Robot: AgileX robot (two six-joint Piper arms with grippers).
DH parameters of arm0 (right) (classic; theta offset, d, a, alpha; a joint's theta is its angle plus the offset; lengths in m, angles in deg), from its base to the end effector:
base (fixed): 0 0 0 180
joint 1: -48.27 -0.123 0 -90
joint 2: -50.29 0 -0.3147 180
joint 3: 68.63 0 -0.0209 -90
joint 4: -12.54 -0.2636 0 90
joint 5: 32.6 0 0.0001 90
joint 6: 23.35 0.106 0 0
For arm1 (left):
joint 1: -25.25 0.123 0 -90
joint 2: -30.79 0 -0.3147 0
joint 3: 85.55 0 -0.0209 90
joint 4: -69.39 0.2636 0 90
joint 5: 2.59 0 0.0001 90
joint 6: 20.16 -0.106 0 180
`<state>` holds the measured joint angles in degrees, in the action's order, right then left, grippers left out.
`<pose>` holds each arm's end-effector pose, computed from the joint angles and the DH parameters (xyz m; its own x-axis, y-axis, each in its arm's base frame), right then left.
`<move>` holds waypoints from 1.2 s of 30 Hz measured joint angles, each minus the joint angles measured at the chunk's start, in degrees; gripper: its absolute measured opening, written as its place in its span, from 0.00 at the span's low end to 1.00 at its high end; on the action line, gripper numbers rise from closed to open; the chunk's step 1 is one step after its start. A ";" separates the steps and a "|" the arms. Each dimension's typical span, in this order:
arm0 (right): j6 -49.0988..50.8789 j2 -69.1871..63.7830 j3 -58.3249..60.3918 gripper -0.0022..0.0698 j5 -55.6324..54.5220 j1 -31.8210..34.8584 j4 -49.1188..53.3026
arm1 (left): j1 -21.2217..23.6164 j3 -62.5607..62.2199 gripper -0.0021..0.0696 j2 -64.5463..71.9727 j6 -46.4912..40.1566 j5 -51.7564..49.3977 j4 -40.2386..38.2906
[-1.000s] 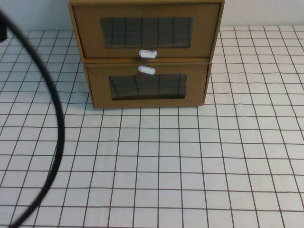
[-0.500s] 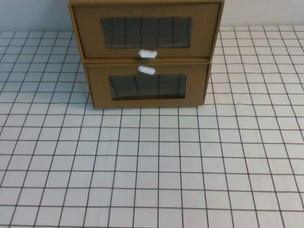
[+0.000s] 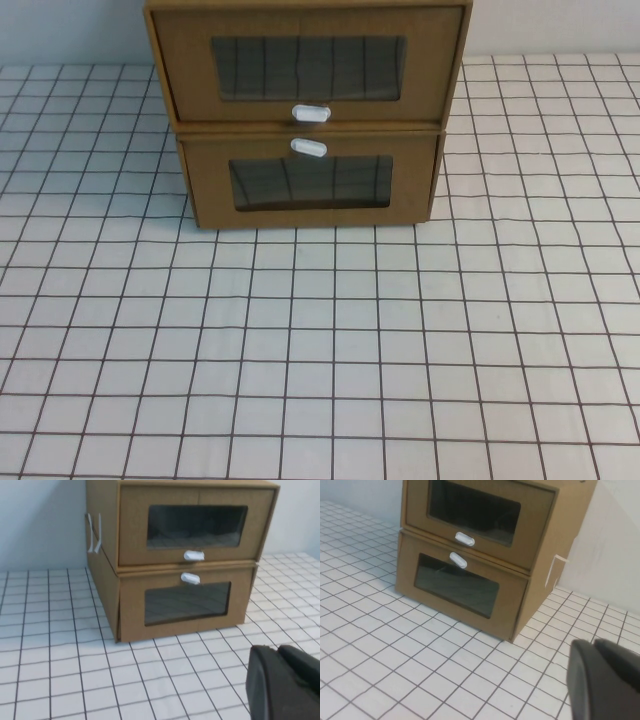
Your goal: Close the shoe box
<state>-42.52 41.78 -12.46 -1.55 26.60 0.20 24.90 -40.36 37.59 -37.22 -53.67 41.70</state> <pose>0.0171 0.0194 0.2917 -0.0126 -0.1641 -0.9864 -0.4762 0.8684 -0.1384 -0.0205 -0.0382 0.3224 -0.1747 -0.0182 -0.9845 0.3586 0.9300 -0.0809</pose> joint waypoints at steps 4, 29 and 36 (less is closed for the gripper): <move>0.00 0.45 0.24 0.01 -0.56 0.00 0.11 | 0.00 1.91 0.02 0.00 0.00 4.76 -0.11; 0.00 0.54 0.24 0.01 -0.76 0.00 -4.46 | 0.00 9.14 0.02 0.00 -0.25 11.60 6.35; 0.00 0.54 0.24 0.01 -0.89 0.00 -4.50 | 0.00 16.21 0.02 0.00 -0.25 26.99 13.44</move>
<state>-42.52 42.32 -12.22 -2.44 26.60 -4.30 24.90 -24.15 37.59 -37.47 -26.69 55.14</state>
